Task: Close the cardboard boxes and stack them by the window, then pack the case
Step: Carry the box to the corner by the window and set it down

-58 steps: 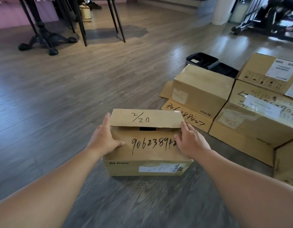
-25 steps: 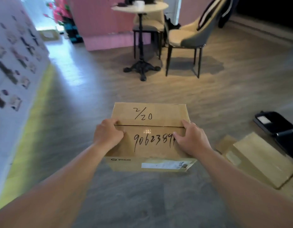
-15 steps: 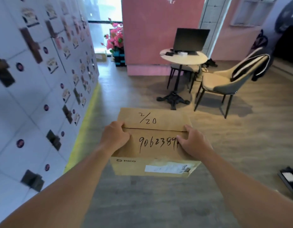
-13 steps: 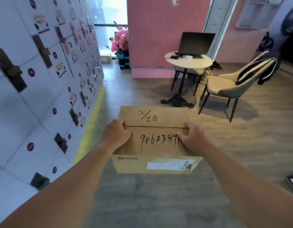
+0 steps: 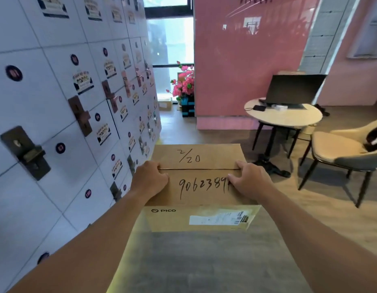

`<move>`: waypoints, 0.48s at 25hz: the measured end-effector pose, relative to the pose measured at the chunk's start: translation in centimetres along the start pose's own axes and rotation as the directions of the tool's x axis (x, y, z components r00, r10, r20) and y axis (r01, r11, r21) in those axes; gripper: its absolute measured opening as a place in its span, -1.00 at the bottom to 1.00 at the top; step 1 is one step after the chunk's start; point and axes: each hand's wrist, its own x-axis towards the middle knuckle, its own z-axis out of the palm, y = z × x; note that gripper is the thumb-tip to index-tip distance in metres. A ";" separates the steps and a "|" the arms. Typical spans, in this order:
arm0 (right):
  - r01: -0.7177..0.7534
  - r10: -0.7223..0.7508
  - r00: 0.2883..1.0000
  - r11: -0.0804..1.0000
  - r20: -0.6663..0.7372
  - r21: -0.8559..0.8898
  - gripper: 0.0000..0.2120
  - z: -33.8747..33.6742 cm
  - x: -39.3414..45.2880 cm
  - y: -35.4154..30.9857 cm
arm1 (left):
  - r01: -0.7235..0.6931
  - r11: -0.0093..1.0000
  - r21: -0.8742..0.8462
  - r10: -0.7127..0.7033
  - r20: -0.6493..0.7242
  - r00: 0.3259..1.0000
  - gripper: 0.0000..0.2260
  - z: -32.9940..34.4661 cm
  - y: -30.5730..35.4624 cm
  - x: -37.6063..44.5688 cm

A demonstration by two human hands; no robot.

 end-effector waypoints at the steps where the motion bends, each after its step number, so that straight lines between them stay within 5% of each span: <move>1: 0.019 -0.019 1.000 1.000 0.006 0.003 -0.39 0.0 3.0 -0.2 | 0.011 1.000 0.001 -0.011 -0.012 1.000 -0.82 0.2 0.4 2.5; 12: 0.081 -0.086 0.993 0.994 0.074 0.075 -0.50 6.8 36.5 -3.5 | 0.086 0.996 -0.012 -0.086 -0.015 0.996 -0.93 6.0 -2.1 33.7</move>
